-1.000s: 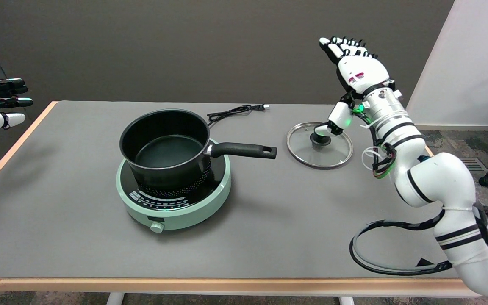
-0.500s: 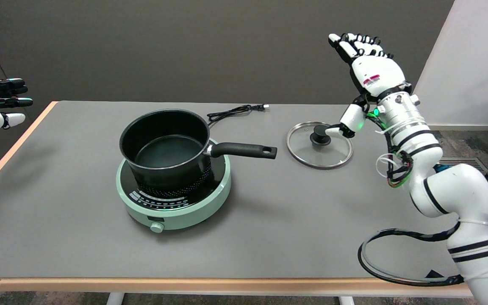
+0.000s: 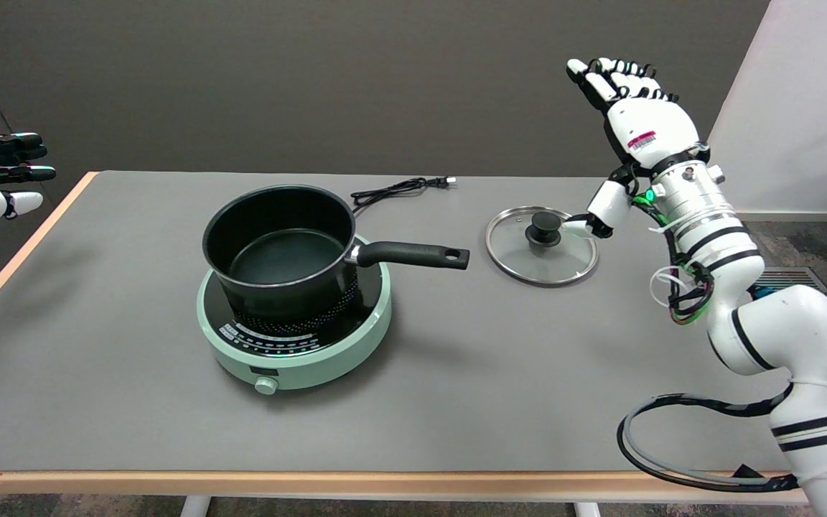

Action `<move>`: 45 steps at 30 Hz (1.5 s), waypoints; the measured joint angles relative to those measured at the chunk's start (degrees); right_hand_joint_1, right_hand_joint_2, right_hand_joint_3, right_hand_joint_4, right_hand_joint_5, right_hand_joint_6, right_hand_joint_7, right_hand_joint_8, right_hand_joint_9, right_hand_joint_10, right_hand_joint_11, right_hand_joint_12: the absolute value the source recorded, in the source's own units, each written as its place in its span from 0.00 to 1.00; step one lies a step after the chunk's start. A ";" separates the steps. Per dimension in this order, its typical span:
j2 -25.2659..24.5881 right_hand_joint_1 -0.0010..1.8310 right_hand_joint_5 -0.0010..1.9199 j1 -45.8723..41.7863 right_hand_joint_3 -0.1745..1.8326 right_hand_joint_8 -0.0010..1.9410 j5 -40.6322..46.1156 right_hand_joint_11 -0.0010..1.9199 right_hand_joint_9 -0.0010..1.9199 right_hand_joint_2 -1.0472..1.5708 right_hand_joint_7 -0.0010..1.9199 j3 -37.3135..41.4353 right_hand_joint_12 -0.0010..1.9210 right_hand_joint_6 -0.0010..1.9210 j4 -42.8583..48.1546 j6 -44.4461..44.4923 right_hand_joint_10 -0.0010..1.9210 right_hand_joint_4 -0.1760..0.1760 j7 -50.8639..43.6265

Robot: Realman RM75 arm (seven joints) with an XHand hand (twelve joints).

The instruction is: Pick up the pot lid.

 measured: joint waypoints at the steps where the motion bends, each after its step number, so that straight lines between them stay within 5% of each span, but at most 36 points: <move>1: 0.04 0.61 0.02 -0.02 0.73 0.02 0.00 0.02 0.02 0.15 0.02 0.08 0.02 0.02 -0.11 -0.05 0.02 1.00 0.00; 29: 0.89 0.62 0.02 2.72 0.74 0.02 0.00 0.02 0.02 0.15 0.02 -1.07 0.02 0.02 -4.16 -0.47 0.02 0.99 0.00; 30: 0.94 0.43 0.35 2.92 0.49 0.22 -0.01 0.28 0.40 0.63 0.44 -1.22 0.59 0.35 -4.28 -0.47 0.36 0.93 0.00; 31: 1.00 0.40 0.39 3.10 0.47 0.24 -0.02 0.31 0.44 0.68 0.49 -1.37 0.65 0.39 -4.41 -0.46 0.39 0.92 0.00; 45: 3.16 0.41 0.39 6.74 0.47 0.22 -0.28 0.30 0.43 0.67 0.47 -5.83 0.64 0.36 -7.88 3.32 0.37 0.89 -0.05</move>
